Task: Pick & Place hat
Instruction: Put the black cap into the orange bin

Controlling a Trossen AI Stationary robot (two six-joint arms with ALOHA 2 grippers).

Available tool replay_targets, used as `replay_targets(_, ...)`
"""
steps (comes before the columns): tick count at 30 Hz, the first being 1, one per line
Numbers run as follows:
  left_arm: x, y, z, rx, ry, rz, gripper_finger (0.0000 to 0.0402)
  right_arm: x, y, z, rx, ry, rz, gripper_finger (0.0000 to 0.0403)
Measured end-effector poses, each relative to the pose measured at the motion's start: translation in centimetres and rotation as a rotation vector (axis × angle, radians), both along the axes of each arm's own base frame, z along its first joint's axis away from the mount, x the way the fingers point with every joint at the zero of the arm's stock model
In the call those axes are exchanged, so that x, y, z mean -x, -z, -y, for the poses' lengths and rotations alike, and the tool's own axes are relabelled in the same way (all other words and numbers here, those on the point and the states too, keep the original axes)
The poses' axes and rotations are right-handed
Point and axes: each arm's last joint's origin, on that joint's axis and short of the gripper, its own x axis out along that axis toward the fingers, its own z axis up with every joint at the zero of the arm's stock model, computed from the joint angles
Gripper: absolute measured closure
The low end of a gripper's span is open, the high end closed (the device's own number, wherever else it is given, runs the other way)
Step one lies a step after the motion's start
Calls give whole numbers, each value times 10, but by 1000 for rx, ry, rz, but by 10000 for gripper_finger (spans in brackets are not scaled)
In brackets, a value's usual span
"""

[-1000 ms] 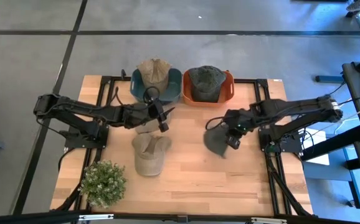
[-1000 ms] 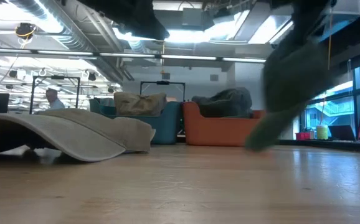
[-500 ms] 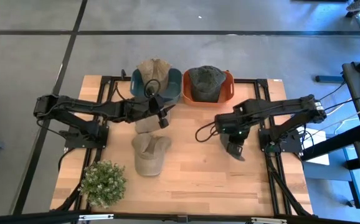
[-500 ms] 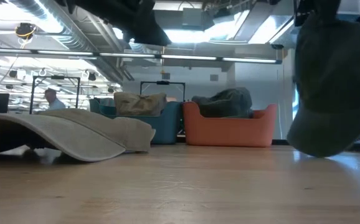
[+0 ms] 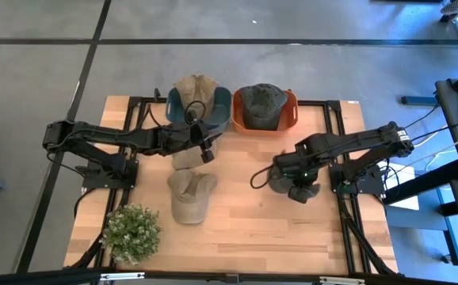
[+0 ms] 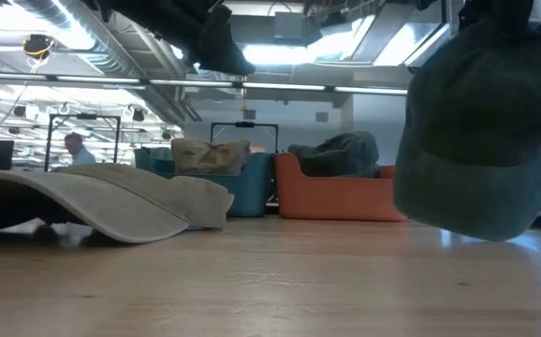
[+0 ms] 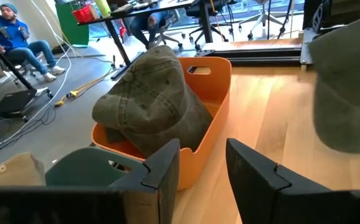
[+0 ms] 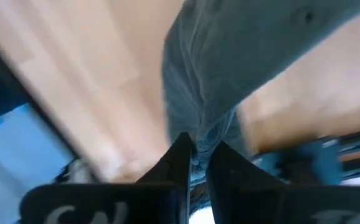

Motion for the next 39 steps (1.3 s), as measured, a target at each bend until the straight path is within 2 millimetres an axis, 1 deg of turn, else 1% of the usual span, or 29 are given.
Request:
replay_targets(4, 0, 0, 0, 0, 0, 0, 275, 0, 0, 1, 147, -74, 37, 373)
replay_targets(12, 1, 3, 0, 2, 0, -31, 278, -1, 0, 6, 334, -261, 66, 373)
replay_targets(14, 1, 3, 0, 2, -1, -30, 277, -1, 0, 6, 338, -284, 66, 373)
replay_targets(19, 1, 3, 0, 0, -7, -30, 275, -3, -1, 10, 295, -242, 59, 373)
replay_targets(22, 1, 3, 0, 0, -7, -29, 275, -5, -13, 10, 295, -263, 108, 373)
replay_targets(25, 1, 3, 0, 0, -7, -29, 278, -7, -33, 13, 340, -294, 190, 373)
replay_targets(28, 1, 3, 0, 0, -7, -29, 278, -8, -54, 22, 409, -329, 264, 373)
replay_targets(31, 1, 3, 0, 0, -7, -29, 276, -8, -67, 35, 508, -379, 286, 373)
replay_targets(34, 1, 3, 0, 0, -7, -29, 275, -8, -76, 48, 653, -467, 259, 373)
replay_targets(39, 1, 3, 0, 0, -7, -29, 277, -8, -85, 67, 1016, -645, 67, 373)
